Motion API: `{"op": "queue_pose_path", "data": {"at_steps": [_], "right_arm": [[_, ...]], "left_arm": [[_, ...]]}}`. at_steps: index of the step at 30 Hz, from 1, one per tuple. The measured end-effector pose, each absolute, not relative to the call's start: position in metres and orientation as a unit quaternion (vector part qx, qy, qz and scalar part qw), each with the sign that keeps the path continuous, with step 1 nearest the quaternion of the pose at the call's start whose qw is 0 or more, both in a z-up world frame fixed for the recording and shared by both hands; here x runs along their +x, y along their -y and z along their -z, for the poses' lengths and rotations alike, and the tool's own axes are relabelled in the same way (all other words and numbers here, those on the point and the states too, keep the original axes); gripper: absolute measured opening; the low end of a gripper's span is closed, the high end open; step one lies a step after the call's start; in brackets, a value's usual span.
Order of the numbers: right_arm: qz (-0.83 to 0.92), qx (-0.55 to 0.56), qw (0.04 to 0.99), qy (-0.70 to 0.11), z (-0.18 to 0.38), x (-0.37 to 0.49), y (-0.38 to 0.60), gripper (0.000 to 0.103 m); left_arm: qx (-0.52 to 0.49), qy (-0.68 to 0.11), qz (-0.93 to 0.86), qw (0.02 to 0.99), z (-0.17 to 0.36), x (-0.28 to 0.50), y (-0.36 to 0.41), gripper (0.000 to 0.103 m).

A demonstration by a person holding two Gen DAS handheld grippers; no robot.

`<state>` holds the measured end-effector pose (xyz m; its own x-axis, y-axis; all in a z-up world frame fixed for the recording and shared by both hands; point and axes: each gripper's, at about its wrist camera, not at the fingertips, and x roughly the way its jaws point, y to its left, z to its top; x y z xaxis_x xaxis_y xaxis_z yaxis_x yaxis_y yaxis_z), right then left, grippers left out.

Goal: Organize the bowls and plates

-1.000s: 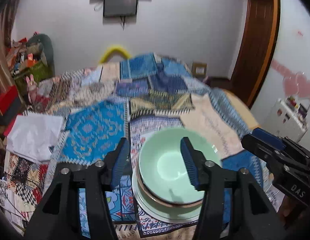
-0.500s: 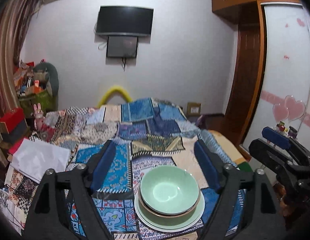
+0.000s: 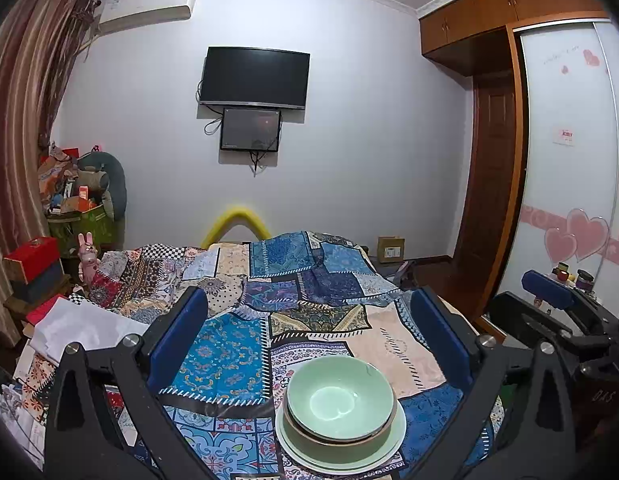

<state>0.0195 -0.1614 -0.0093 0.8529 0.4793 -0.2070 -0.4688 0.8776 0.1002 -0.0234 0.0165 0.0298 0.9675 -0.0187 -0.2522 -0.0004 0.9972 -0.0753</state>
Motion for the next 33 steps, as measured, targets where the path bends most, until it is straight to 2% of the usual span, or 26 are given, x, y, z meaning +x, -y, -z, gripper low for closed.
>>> {"op": "queue_pose_path", "data": {"at_steps": [33], "right_arm": [[-0.242, 0.032, 0.962, -0.123, 0.0147, 0.0191, 0.1634, 0.103]], "left_arm": [[-0.022, -0.14, 0.013, 0.99, -0.0224, -0.0183, -0.0095, 0.103]]}}
